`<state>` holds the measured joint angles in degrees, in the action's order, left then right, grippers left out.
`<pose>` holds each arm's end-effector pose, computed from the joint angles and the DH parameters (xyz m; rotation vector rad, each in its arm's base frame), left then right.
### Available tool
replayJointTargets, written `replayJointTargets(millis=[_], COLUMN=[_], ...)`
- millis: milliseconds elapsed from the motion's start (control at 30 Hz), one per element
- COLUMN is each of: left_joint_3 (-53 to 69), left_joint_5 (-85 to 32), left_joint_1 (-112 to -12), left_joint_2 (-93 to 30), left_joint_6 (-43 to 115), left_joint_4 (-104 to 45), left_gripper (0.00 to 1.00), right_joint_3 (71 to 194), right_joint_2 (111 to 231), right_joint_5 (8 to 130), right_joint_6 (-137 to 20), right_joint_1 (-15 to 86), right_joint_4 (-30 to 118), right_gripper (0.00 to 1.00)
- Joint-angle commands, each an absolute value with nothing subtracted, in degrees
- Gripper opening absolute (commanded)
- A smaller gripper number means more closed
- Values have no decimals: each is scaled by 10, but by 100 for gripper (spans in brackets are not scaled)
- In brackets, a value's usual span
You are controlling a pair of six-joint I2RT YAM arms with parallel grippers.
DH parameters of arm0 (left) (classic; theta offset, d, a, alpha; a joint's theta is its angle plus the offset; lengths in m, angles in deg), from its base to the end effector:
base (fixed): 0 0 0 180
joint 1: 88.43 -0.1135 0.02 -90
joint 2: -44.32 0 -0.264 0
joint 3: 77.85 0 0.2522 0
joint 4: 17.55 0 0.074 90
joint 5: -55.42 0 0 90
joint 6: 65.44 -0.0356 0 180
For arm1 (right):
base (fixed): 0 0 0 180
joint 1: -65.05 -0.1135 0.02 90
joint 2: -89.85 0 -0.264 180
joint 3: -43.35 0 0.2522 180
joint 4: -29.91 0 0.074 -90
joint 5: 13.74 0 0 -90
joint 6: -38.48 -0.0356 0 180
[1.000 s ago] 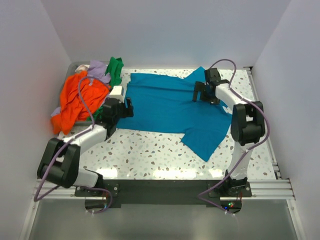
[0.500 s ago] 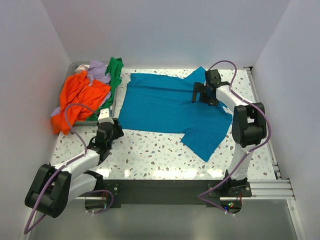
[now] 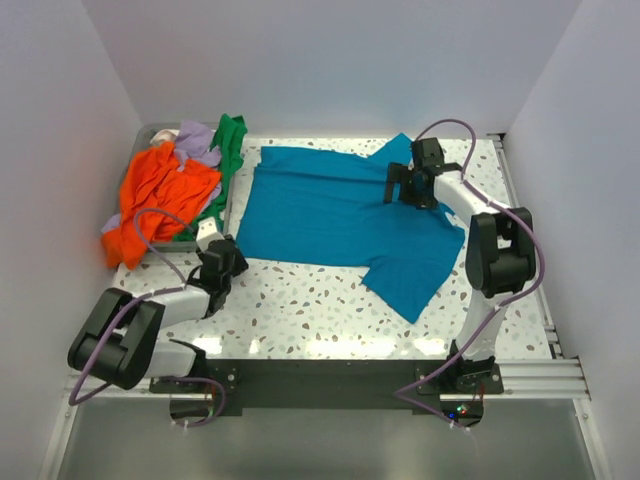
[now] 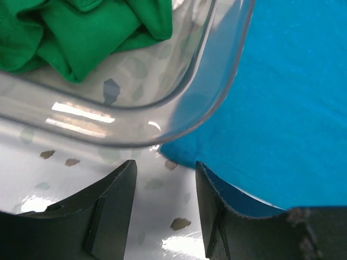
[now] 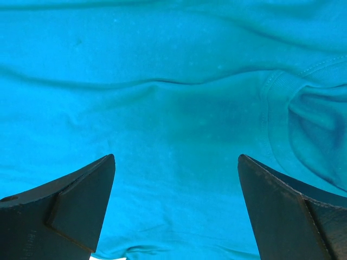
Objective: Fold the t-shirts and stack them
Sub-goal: Fold the tshirt
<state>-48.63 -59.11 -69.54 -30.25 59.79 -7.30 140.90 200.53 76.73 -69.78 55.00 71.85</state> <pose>0.2073 -0.0553 0.1274 -0.5355 2.0539 -0.0901 0.4152 0.0733 0.2133 0.1853 2.5355 0.1855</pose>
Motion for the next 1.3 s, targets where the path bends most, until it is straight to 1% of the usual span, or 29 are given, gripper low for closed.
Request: replayJointTargets(millis=[0, 33, 300, 467, 500, 567, 600, 667, 700, 800, 967, 1100, 1167, 1267], left_joint_3=[-453, -454, -443, -431, -428, -425, -422, -420, -419, -420, -427, -435, -436, -435], left_joint_5=[-611, -609, -619, -617, -617, -618, -618, -616, -616, -610, -594, -573, -562, -546], left_joint_1=[-693, -693, -693, -693, -693, -693, -693, -693, -693, -693, -693, -693, -693, -693], left_joint_2=[-330, -338, -363, -388, -392, -399, -401, -405, -405, -402, -392, -383, -382, -379], left_joint_6=[631, 632, 634, 633, 632, 633, 631, 631, 631, 627, 616, 603, 595, 586], left_joint_4=[-27, -20, -17, -20, -19, -20, -20, -22, -23, -22, -13, -2, 2, 5], left_gripper=[52, 50, 48, 39, 35, 30, 24, 19, 11, 0, 0, 0, 0, 0], right_joint_3=[1403, 1402, 1406, 1405, 1404, 1402, 1400, 1396, 1395, 1382, 1324, 1257, 1224, 1186], right_joint_2=[1967, 1967, 1973, 1970, 1970, 1966, 1965, 1959, 1958, 1944, 1888, 1833, 1810, 1754], right_joint_5=[763, 763, 763, 763, 763, 763, 763, 763, 763, 763, 749, 761, 799, 835], right_joint_6=[-687, -687, -684, -684, -684, -683, -684, -684, -684, -687, -700, -720, -736, -762], right_joint_1=[552, 552, 552, 552, 551, 553, 552, 552, 552, 549, 527, 484, 467, 435], right_joint_4=[705, 705, 703, 701, 701, 700, 700, 699, 699, 695, 678, 679, 698, 739], right_gripper=[99, 99, 99, 99, 99, 99, 99, 99, 99, 98, 96, 93, 91, 89])
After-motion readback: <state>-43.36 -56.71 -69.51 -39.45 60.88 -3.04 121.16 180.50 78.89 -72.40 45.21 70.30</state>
